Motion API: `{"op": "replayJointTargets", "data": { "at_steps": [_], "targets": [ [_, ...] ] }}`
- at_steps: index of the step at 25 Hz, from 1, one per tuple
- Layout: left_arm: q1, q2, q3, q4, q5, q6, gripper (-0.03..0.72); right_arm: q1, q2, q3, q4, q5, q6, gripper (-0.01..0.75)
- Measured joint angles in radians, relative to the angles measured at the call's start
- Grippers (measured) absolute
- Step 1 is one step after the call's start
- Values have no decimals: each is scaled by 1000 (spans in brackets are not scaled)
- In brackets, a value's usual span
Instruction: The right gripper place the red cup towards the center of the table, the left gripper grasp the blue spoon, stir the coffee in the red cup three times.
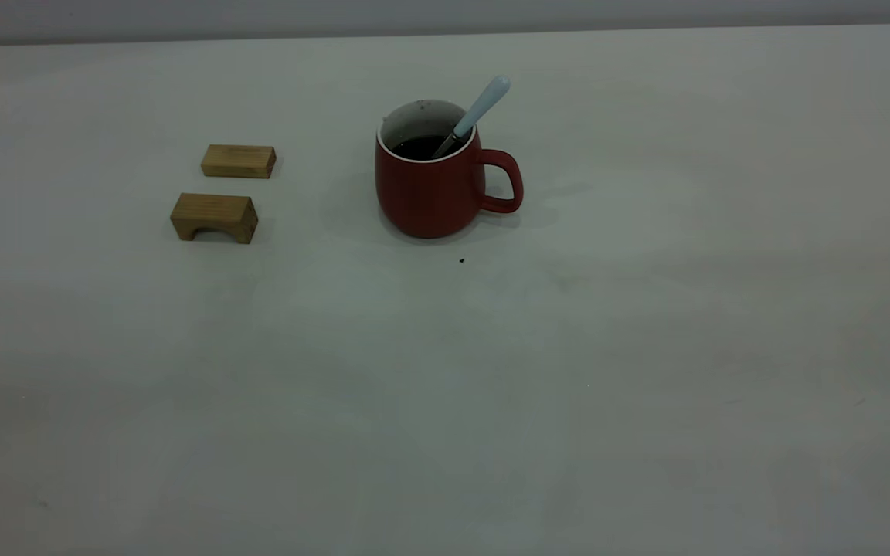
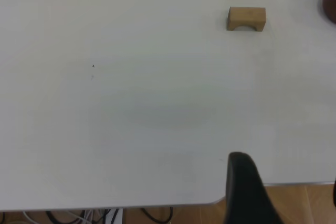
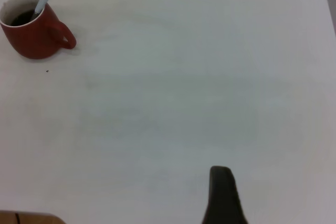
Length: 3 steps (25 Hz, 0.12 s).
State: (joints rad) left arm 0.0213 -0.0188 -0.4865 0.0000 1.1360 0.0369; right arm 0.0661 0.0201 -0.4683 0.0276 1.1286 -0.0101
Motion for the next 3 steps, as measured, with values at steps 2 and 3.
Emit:
{"op": "replayJointTargets", "data": {
  "at_steps": [2, 3],
  "targets": [
    [0, 0, 0, 0, 0, 0, 469, 0, 0, 0, 0, 0, 0, 579],
    [0, 0, 0, 0, 0, 0, 469, 0, 0, 0, 0, 0, 0, 579]
  ]
}}
